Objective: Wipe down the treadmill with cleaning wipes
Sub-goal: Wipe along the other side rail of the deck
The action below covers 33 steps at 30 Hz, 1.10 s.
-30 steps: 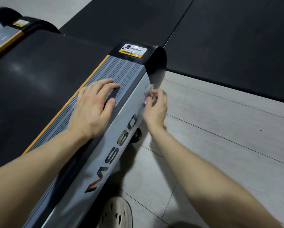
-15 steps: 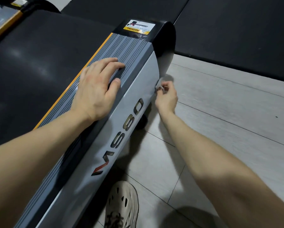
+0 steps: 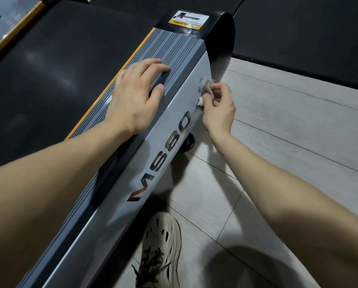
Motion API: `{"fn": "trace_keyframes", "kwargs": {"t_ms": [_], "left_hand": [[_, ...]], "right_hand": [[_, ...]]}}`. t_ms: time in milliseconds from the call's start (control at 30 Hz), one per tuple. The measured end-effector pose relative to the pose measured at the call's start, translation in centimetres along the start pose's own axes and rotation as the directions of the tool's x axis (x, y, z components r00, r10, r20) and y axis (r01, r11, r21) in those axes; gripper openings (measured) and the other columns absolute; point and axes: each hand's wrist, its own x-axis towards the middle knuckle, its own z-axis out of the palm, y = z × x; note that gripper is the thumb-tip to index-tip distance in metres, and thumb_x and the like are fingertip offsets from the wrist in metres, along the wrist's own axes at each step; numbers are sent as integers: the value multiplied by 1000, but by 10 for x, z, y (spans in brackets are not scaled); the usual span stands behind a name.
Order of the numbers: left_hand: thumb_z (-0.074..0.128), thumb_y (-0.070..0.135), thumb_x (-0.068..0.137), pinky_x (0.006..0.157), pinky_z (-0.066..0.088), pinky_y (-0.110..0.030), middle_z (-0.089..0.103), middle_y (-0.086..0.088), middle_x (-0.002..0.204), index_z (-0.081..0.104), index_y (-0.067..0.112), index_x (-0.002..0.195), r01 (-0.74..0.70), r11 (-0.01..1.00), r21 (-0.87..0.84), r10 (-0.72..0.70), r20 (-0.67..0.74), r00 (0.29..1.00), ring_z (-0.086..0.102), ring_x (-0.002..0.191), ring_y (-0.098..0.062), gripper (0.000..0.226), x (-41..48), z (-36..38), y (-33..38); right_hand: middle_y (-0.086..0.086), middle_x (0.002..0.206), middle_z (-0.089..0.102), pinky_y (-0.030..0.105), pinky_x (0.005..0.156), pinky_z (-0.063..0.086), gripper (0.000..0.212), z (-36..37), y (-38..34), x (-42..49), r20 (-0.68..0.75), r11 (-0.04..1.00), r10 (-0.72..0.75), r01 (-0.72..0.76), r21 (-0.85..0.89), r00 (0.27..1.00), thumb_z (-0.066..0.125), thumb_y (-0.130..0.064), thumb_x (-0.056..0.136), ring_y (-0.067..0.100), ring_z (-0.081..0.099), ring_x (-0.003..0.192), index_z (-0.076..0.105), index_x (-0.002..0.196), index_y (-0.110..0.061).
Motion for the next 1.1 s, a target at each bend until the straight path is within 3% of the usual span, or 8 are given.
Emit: {"fn": "trace_keyframes", "kwargs": {"t_ms": [133, 333, 567, 700, 767, 867, 1033, 1100], "left_hand": [[50, 26, 100, 122, 29, -44, 54, 8, 154, 62, 29, 141, 9, 1000, -15, -9, -4, 1000, 45, 147, -14, 43, -1, 0, 1], [48, 27, 102, 124, 28, -44, 54, 11, 154, 62, 31, 142, 13, 1000, -13, -13, -2, 1000, 43, 148, -10, 43, 1, -1, 0], [49, 27, 100, 120, 31, -38, 58, 7, 150, 65, 28, 139, 4, 1000, 13, -4, -14, 1000, 47, 144, -13, 42, 0, -4, 2], [52, 22, 97, 98, 43, -38, 69, 2, 116, 73, 19, 114, 45, 995, 94, -27, -185, 982, 60, 111, -23, 26, -14, -9, 8], [53, 21, 97, 95, 41, -34, 68, 2, 105, 72, 18, 102, 45, 996, 78, -31, -174, 984, 60, 102, -23, 20, -29, -15, 13], [56, 18, 98, 94, 40, -32, 69, 1, 106, 73, 17, 103, -8, 996, 85, 19, -126, 992, 61, 103, -23, 17, -60, -28, 6], [55, 11, 100, 102, 48, -49, 69, 0, 128, 73, 16, 122, -61, 992, 115, 72, -96, 993, 62, 119, -26, 29, -91, -29, -1], [54, 10, 96, 101, 48, -50, 68, 1, 125, 72, 17, 118, -29, 993, 115, 43, -121, 992, 62, 117, -26, 29, -88, -25, 0]], "right_hand": [[3, 104, 58, 28, 80, 47, 11, 9, -2, -95, 104, 996, -91, 93, -15, 990, 58, -6, 101, 10, 55, 87, 62, 103, -17], [-6, 114, 54, 30, 85, 50, 22, 2, 10, -233, 530, 968, -247, 231, 98, 811, 58, 0, 98, 12, 59, 97, 63, 109, -18], [2, 110, 62, 33, 87, 52, 18, 4, -6, -74, 76, 996, -71, 75, -55, 995, 61, -5, 99, 8, 56, 93, 68, 111, -17], [5, 109, 57, 41, 89, 52, 16, 9, -23, -128, 145, 993, -105, 111, -38, 984, 57, -2, 98, 10, 54, 92, 64, 109, -12], [4, 109, 54, 45, 88, 50, 11, 0, -13, -197, 405, 974, -210, 228, 3, 890, 57, -5, 101, 15, 55, 93, 61, 107, -13], [0, 113, 53, 48, 83, 53, 11, -11, -7, -249, 711, 902, -369, 415, 118, 599, 55, -14, 103, 27, 62, 92, 61, 111, -18], [4, 105, 59, 30, 85, 50, 15, 3, -15, -164, 257, 965, -251, 263, -13, 933, 60, 0, 96, 10, 55, 92, 65, 106, -10], [5, 107, 58, 36, 85, 51, 14, 4, -18, -151, 171, 980, -193, 196, -5, 966, 61, -2, 96, 15, 57, 94, 66, 105, -11]]}}
